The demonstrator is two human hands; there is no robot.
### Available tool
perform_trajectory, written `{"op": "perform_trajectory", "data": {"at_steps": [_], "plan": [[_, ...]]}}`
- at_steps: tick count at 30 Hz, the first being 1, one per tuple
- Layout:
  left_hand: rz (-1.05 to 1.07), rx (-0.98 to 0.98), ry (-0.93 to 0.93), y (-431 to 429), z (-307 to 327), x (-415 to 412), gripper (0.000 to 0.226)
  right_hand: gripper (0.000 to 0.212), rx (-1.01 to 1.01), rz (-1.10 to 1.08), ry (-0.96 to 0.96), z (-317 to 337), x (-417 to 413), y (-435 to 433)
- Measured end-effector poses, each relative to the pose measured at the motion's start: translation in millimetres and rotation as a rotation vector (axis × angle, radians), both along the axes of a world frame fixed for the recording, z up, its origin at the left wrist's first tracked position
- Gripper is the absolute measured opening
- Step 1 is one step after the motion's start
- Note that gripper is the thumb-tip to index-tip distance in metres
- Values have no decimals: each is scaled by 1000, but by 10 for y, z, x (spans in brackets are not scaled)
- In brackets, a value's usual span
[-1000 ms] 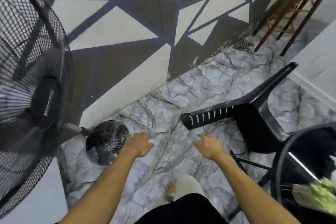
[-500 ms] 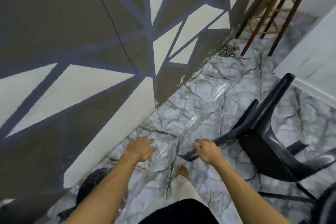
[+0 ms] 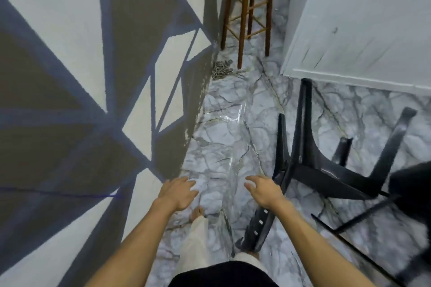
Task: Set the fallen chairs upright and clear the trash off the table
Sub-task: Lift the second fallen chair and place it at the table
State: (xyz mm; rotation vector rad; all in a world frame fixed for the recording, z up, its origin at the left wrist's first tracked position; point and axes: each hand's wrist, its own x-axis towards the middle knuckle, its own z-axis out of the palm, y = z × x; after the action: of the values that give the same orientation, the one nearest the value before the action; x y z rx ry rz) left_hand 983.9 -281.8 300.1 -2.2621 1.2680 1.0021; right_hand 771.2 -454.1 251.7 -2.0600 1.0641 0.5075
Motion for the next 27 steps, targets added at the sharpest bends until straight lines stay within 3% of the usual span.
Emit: {"op": "perform_trajectory", "data": {"at_steps": [9, 18, 27], "plan": [[-583, 4, 75, -1368, -158, 582, 52, 40, -57, -541, 18, -20, -23, 173], [-1151, -9, 127, -2538, -325, -292, 50, 41, -61, -1138, 48, -170, -432, 532], [-1583, 43, 166, -2908, -487, -1214, 54, 41, 86, -1612, 0, -342, -461, 977]]}}
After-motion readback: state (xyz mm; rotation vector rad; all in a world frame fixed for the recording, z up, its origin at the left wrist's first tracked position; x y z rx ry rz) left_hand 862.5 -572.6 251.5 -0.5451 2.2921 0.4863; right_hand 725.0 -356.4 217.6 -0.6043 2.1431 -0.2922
